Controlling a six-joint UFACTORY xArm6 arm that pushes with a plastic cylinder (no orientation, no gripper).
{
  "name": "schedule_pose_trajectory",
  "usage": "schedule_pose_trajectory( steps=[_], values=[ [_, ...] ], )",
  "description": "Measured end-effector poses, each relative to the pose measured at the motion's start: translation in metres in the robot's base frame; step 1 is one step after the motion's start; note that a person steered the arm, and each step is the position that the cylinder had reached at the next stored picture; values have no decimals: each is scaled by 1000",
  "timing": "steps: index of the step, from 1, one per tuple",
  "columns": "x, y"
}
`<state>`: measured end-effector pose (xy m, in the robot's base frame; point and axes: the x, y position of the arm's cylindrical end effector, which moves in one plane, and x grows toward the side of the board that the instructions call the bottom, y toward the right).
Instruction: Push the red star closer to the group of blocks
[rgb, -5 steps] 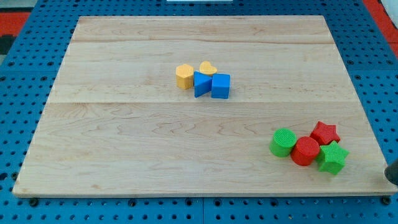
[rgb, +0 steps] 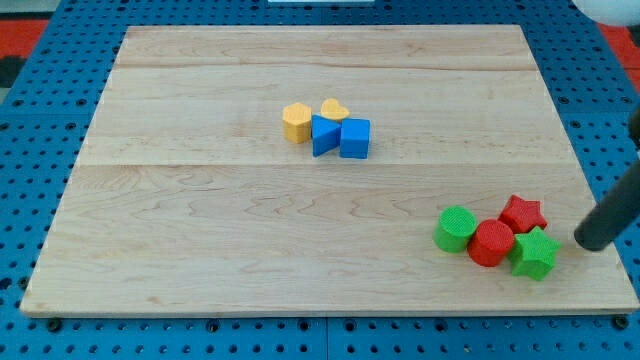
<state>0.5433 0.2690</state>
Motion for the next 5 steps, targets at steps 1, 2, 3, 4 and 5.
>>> schedule_pose_trajectory(
  steps=[1, 2, 3, 4, 5],
  values=[
    [-2, -42],
    [-28, -97],
    [-67, -163],
    [-81, -204],
    [-88, -246]
  ],
)
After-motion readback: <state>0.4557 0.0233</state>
